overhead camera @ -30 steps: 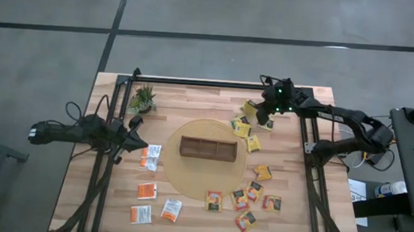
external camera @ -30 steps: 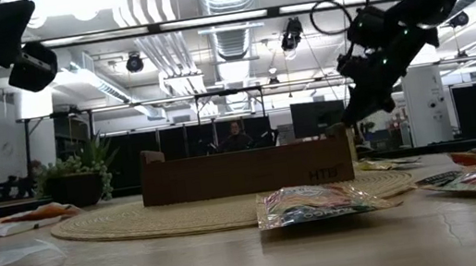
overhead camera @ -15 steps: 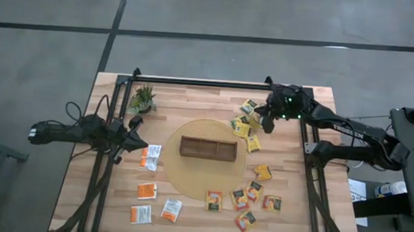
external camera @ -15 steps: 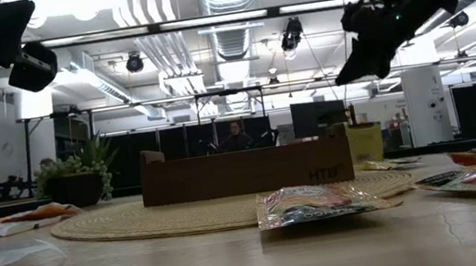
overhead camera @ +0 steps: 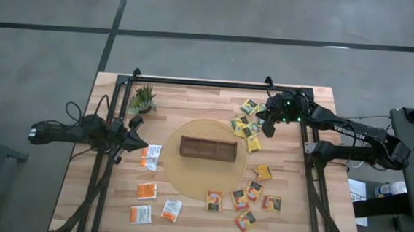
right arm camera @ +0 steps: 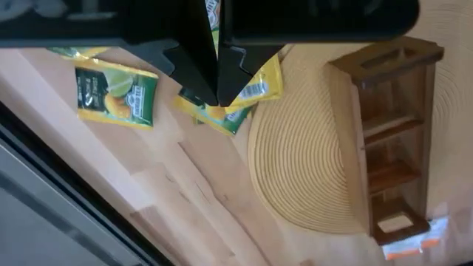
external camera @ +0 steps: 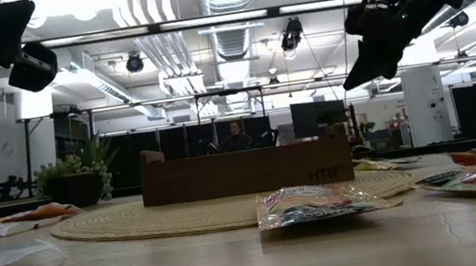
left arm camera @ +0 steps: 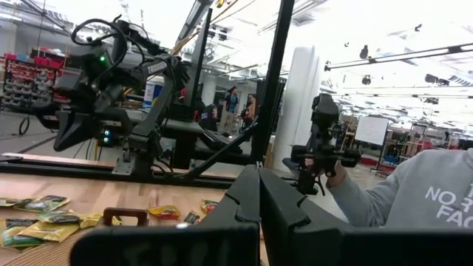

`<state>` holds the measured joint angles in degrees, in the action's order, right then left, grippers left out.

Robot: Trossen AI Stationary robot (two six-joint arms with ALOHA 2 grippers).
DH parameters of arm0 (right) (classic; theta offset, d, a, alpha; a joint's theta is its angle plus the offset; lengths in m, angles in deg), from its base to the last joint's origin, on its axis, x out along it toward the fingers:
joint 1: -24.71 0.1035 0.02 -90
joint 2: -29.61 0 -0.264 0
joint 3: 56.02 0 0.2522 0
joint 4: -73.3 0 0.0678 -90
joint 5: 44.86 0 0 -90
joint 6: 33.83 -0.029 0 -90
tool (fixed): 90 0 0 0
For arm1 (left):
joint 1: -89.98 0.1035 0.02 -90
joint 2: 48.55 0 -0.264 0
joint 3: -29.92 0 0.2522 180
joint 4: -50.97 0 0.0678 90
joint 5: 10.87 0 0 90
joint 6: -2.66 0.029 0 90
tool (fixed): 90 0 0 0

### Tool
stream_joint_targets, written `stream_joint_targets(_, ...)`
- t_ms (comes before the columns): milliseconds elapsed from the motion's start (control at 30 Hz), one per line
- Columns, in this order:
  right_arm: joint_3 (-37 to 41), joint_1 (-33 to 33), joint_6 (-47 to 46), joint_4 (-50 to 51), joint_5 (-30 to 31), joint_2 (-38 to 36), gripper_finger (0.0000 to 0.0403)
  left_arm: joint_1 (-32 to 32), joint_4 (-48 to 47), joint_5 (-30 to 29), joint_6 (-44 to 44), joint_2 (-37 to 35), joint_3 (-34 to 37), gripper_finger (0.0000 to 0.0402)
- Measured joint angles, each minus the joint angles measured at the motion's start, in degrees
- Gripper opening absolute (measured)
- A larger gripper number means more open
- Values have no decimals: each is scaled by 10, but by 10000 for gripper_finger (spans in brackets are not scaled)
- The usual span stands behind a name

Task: Pick & Place Tea
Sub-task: Put the yellow tea bag into the right of the wooden organizer

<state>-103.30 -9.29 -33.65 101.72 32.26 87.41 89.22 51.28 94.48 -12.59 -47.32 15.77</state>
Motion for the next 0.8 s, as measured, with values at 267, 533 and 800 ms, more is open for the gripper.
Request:
stream_joint_targets(267,0,0,2,2,0,9,8,0,0,0,0,0,0,0)
stream_joint_targets(533,0,3,16,6,0,9,8,0,0,0,0,0,0,0)
stream_joint_targets(800,0,19,54,22,95,9,8,0,0,0,0,0,0,0)
